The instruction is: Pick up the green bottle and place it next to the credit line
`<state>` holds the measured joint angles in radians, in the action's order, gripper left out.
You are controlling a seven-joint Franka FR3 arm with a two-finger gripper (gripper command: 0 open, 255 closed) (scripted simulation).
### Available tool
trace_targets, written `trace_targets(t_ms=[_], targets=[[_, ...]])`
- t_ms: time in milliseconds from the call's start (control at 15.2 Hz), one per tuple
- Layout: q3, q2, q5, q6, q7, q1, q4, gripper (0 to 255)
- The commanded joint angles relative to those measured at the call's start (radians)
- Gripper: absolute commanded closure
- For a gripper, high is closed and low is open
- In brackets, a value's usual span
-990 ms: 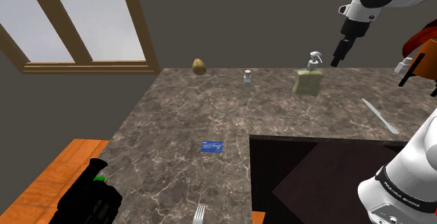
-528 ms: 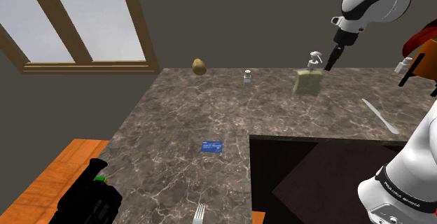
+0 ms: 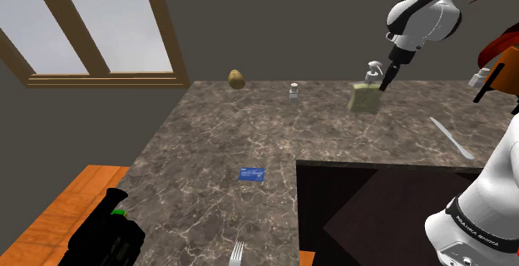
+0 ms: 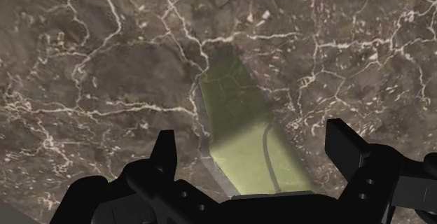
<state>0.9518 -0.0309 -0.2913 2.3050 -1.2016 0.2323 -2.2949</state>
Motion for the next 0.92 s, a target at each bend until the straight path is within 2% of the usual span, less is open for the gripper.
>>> trace_targets(t_ms=[0,132,594,660,858], targets=[[-0.005,-0.029,-0.04,0.018,-0.027,-0.001,-0.005,0],[-0.011,-0.054,-0.072,0.032,-0.049,-0.004,-0.009,0],[-0.012,-0.054,-0.072,0.032,-0.049,-0.004,-0.009,0],[-0.012,-0.054,-0.072,0.032,-0.049,-0.004,-0.009,255],[-0.012,-0.054,-0.072,0.032,-0.049,-0.004,-0.01,255]])
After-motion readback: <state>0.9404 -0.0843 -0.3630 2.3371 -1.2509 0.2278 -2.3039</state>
